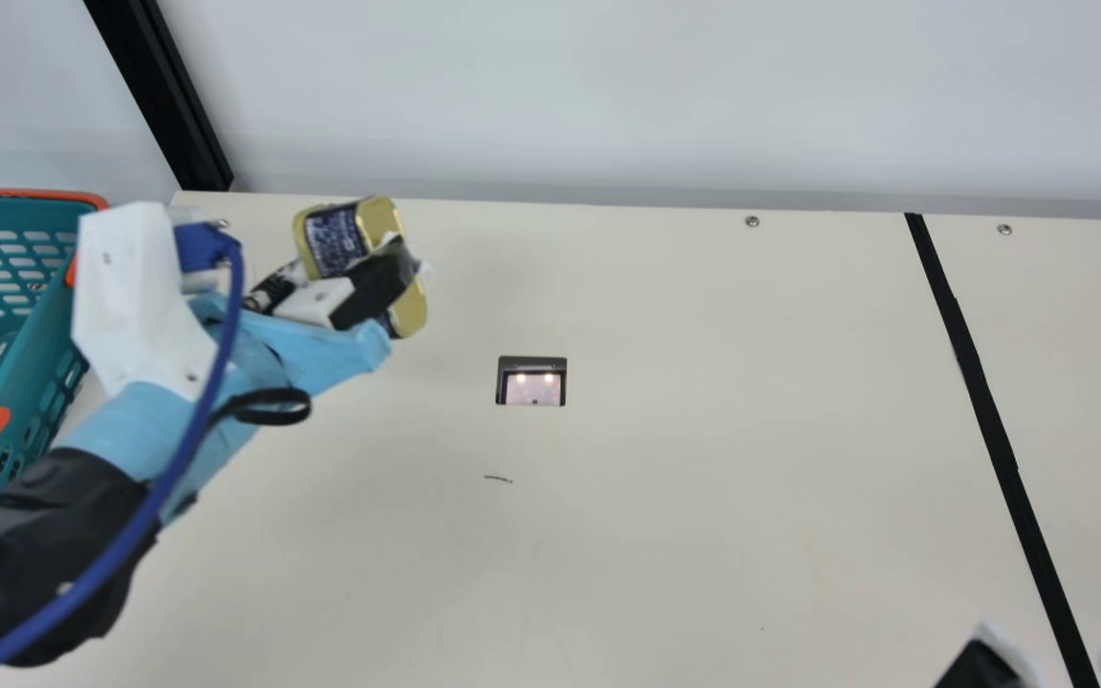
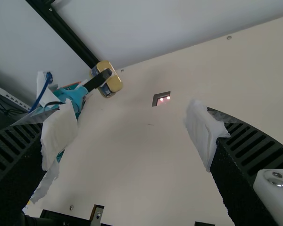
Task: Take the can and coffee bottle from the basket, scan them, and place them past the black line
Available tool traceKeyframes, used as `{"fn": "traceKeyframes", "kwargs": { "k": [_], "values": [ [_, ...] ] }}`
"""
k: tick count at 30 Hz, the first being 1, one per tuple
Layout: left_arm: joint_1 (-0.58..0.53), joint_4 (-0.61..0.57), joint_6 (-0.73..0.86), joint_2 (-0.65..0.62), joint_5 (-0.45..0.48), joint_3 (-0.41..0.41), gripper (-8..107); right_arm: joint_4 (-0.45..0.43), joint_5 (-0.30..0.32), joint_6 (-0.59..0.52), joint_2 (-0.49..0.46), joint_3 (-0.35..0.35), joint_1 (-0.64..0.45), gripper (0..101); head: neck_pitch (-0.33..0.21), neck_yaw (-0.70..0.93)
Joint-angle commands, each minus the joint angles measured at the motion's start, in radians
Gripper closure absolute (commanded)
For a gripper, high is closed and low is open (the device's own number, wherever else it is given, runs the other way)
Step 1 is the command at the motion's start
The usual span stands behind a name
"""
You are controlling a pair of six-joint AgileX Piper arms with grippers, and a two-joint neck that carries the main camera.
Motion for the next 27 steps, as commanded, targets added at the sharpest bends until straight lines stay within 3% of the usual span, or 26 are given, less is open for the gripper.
{"fn": "traceKeyframes", "kwargs": {
  "k": [1,6,11,18,27],
  "values": [
    [0.013,0.218,-0.182,0.082,-0.086,0.009,89,0.000,0.000,0.000,0.000,0.000,0.000,0,0.000,-0.002],
    [0.079,0.437,-0.297,0.231,-0.243,0.012,89,0.000,0.000,0.000,0.000,0.000,0.000,0,0.000,-0.002],
    [0.134,0.579,-0.338,0.352,-0.396,-0.019,89,0.000,0.000,0.000,0.000,0.000,0.000,0,0.000,-0.002],
    [0.140,0.658,-0.339,0.462,-0.530,-0.087,89,0.000,0.000,0.000,0.000,0.000,0.000,0,0.000,-0.002],
    [0.098,0.671,-0.326,0.556,-0.578,-0.186,89,0.000,0.000,0.000,0.000,0.000,0.000,0,0.000,-0.002]
  ]
}}
